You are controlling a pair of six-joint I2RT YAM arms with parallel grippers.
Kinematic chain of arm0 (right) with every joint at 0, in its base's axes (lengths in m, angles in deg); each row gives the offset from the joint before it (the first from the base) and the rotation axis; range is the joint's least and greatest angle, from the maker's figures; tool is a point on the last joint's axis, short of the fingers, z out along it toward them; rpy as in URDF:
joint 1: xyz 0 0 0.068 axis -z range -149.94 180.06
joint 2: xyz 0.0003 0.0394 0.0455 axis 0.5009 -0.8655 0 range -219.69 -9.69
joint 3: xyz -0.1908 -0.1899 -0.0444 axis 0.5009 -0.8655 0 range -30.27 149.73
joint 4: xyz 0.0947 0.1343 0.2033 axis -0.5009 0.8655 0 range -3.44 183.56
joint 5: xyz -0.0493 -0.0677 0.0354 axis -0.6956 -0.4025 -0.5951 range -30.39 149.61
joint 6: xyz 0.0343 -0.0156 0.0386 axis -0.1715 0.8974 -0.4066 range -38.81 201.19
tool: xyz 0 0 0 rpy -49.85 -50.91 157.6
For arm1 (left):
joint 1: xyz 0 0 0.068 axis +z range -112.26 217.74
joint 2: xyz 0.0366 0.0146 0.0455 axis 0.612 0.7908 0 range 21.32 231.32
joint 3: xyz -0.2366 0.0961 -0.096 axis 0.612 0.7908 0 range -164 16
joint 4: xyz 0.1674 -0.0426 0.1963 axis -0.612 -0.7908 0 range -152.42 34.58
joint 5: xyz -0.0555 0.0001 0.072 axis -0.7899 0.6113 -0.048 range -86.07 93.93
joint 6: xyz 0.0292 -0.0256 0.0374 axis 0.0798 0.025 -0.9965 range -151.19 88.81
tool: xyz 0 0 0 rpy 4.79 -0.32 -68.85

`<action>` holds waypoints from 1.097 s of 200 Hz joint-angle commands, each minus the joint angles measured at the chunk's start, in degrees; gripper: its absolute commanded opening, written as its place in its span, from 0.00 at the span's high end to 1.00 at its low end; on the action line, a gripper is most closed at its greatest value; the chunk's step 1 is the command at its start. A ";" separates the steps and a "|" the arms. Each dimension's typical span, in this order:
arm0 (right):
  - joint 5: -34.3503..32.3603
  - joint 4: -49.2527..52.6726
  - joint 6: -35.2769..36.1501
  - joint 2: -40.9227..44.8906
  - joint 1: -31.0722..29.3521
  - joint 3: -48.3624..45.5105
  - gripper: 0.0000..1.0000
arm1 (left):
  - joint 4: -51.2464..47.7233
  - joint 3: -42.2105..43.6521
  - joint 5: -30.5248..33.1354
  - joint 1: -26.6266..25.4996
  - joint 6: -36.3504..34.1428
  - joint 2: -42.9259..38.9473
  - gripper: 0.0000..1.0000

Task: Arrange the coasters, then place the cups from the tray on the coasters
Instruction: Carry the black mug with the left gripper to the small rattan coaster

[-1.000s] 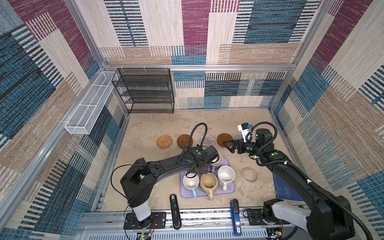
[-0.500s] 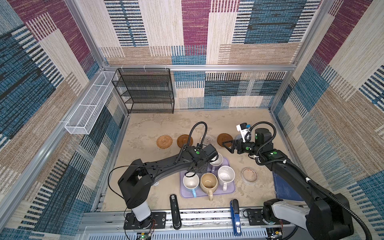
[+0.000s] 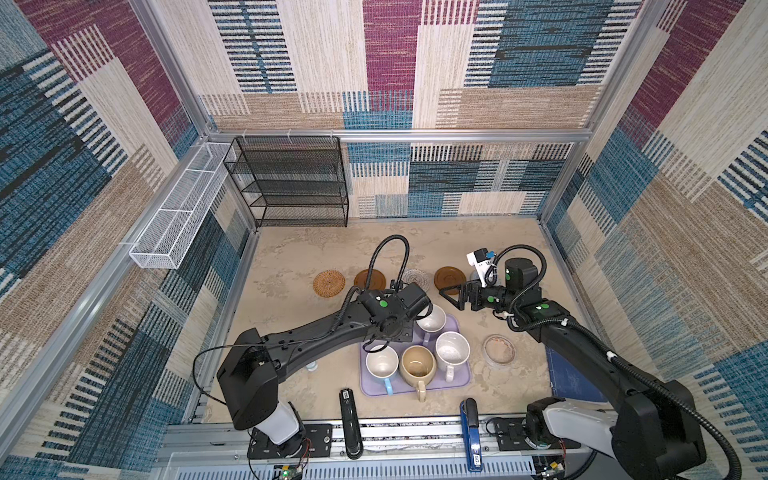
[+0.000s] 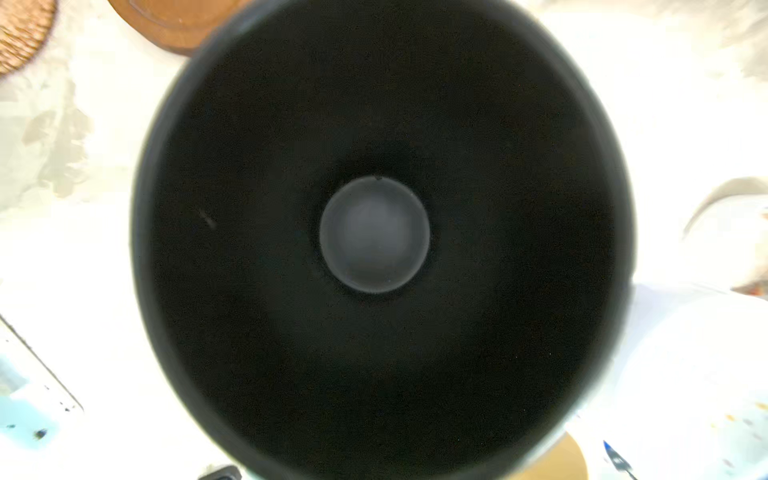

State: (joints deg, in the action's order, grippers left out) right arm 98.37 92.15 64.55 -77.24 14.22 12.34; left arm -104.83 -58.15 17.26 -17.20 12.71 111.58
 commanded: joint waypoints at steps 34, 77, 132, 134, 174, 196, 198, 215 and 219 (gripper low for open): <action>-4.36 -3.07 -1.36 -2.90 -5.87 4.08 0.00 | -0.59 -2.43 1.37 6.43 -7.53 -5.08 1.00; -8.77 -4.93 -3.87 -7.24 -10.74 8.65 0.00 | -0.53 -2.59 -0.90 14.73 -12.65 -8.18 1.00; -11.06 -5.89 -8.86 -14.76 -15.18 15.99 0.01 | 1.26 -1.89 -3.92 24.38 -18.96 -8.09 1.00; -11.07 -5.88 -8.91 -15.10 -15.43 16.32 0.00 | 1.36 -1.88 -3.98 24.71 -19.12 -8.08 1.00; -12.83 -6.20 -9.23 -22.00 -19.41 22.80 0.00 | 4.45 -1.23 -3.42 30.02 -22.32 -5.92 1.00; -12.42 -6.68 -9.87 -26.00 -20.76 25.65 0.00 | 8.09 -0.13 -5.09 32.65 -23.88 -4.97 1.00; -12.36 -6.72 -9.94 -26.39 -20.87 25.92 0.00 | 8.45 -0.05 -5.13 32.95 -23.97 -4.89 1.00; -11.48 -7.42 -10.49 -29.12 -21.59 27.82 0.01 | 9.60 -0.01 -5.08 34.67 -24.20 -3.51 1.00; -11.50 -7.43 -10.51 -29.70 -21.75 28.34 0.01 | 9.86 -0.03 -4.97 35.03 -24.34 -3.26 1.00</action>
State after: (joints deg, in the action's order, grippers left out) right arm 86.09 87.64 55.48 -104.23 -6.67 38.31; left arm -101.18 -58.11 12.34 16.09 -8.89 107.19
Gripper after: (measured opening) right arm 0.994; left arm 0.185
